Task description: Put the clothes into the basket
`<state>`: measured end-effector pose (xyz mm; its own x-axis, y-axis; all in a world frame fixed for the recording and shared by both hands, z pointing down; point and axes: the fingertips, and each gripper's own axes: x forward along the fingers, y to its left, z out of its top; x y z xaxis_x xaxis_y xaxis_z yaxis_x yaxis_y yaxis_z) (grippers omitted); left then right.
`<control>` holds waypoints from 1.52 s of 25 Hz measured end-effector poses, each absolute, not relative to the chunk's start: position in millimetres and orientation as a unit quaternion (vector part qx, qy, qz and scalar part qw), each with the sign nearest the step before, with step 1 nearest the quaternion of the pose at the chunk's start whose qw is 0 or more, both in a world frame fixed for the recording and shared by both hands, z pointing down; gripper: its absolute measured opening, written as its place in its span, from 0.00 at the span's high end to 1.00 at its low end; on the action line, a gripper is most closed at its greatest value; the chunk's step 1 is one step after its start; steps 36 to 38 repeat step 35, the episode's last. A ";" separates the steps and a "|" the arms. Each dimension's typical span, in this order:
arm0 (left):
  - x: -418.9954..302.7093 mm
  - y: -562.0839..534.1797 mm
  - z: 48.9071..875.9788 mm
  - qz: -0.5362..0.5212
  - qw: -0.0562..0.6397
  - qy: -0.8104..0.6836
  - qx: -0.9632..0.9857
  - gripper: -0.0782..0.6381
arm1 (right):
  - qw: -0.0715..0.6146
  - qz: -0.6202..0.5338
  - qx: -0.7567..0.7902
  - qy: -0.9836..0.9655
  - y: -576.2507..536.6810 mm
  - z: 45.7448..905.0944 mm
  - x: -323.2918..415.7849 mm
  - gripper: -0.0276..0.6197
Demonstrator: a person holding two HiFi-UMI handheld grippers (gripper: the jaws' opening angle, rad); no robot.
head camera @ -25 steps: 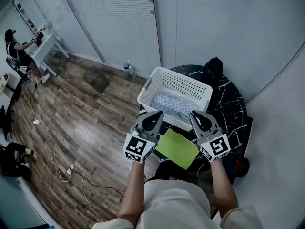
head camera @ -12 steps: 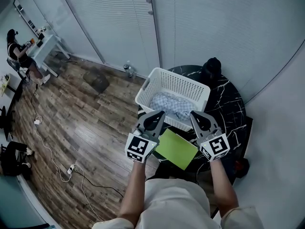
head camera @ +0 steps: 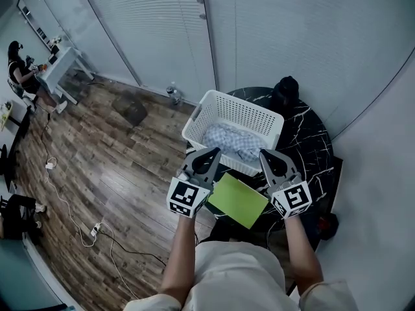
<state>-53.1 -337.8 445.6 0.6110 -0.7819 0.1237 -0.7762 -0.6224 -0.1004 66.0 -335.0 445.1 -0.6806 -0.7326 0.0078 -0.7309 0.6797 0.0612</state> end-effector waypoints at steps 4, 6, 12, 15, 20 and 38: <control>-54.6 -337.2 445.2 -0.078 0.020 0.435 -0.897 0.87 | 0.020 -0.026 0.398 -0.917 -331.3 447.8 63.3 0.92; -55.2 -337.6 444.9 -0.079 0.021 0.436 -0.896 0.87 | 0.022 -0.025 0.397 -0.917 -331.3 449.9 62.1 0.93; -55.5 -335.6 443.6 -0.079 0.019 0.437 -0.896 0.87 | 0.026 -0.028 0.395 -0.918 -329.3 450.5 58.5 0.93; -54.4 -335.7 443.6 -0.080 0.020 0.438 -0.895 0.87 | 0.026 -0.028 0.395 -0.918 -329.1 450.8 58.4 0.93; -49.4 -335.2 443.9 -0.079 0.024 0.430 -0.899 0.87 | 0.034 -0.027 0.404 -0.914 -331.7 452.7 60.5 0.93; -36.9 -337.5 451.1 -0.088 0.022 0.411 -0.907 0.87 | 0.061 -0.013 0.418 -0.906 -328.6 464.8 70.5 0.93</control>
